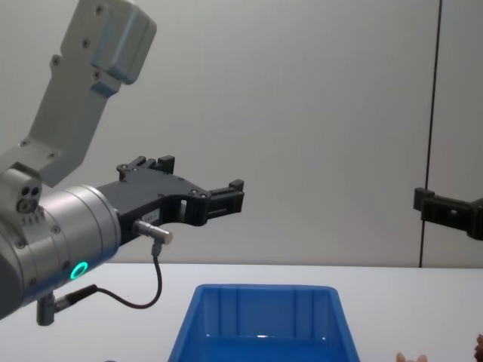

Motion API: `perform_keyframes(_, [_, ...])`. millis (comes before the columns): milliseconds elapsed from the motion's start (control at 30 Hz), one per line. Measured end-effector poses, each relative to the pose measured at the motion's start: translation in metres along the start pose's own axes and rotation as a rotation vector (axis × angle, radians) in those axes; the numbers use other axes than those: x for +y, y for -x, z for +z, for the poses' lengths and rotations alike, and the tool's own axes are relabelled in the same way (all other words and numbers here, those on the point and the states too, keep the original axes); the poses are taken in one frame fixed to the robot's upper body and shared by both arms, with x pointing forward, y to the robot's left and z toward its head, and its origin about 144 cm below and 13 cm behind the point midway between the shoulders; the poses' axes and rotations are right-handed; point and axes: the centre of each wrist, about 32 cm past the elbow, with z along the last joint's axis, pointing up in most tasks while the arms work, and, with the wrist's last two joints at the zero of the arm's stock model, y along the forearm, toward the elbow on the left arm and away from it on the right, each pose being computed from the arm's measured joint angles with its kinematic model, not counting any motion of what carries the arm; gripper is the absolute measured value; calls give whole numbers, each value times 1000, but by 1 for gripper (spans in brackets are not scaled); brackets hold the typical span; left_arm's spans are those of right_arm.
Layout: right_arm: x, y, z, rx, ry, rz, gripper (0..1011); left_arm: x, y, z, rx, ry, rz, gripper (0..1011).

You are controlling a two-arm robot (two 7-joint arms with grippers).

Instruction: Pick up the two dolls from the table and place them into the box.

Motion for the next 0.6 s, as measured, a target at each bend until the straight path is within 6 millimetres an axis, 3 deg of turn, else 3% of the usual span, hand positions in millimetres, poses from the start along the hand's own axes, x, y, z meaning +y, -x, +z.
perform_keyframes(600, [0,0,0,0,0,0,1001,0,0,0,0,0,0,1001])
